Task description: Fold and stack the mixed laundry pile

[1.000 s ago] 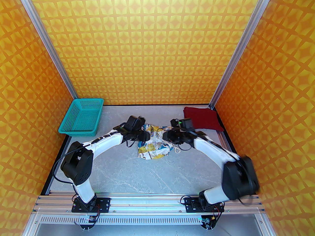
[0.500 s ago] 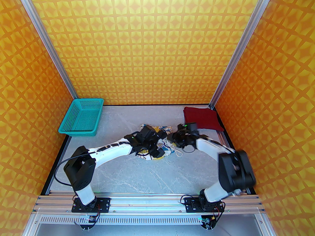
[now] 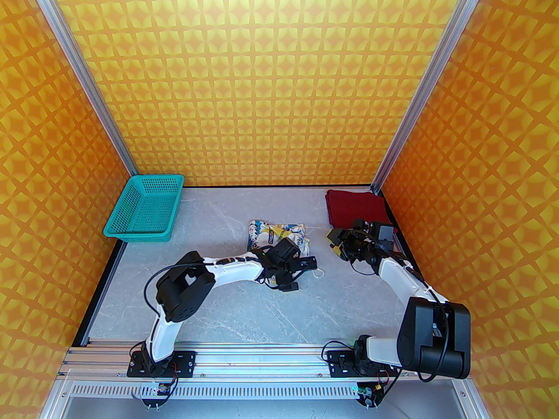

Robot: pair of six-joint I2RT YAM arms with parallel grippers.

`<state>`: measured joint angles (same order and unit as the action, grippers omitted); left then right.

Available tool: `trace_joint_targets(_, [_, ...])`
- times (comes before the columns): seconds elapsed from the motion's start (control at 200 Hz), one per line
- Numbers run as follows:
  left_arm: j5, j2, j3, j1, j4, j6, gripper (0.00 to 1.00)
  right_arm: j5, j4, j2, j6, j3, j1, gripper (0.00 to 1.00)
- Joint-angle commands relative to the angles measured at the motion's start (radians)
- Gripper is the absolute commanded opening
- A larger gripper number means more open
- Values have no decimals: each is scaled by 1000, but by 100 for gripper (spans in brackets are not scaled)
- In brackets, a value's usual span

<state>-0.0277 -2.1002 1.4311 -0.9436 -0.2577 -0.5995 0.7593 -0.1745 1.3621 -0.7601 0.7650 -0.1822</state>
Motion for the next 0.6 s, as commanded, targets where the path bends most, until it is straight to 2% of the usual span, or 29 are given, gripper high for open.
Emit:
trace_joint_targets(0.0, [57, -50, 37, -2, -4, -57, 100, 26, 12, -7, -15, -10, -5, 51])
trace_joint_targets(0.105, [90, -95, 41, 0, -7, -73, 94, 24, 14, 0, -24, -10, -11, 52])
trace_joint_targets(0.2, [120, -135, 62, 2, -16, -75, 81, 21, 15, 17, -23, -13, -11, 53])
trace_joint_targets(0.28, [120, -153, 79, 3, -18, -68, 62, 29, 25, 38, -28, -26, -11, 53])
trace_joint_targets(0.38, [121, -141, 73, 9, 8, -49, 27, 33, 29, 58, -21, -44, -11, 54])
trace_joint_targets(0.475, [121, -104, 39, 18, 76, -23, 0, 31, 11, 78, 0, -52, -11, 59])
trace_joint_targets(0.595, [120, -44, -5, 33, 162, 21, 0, 29, -18, 87, 41, -70, -11, 68])
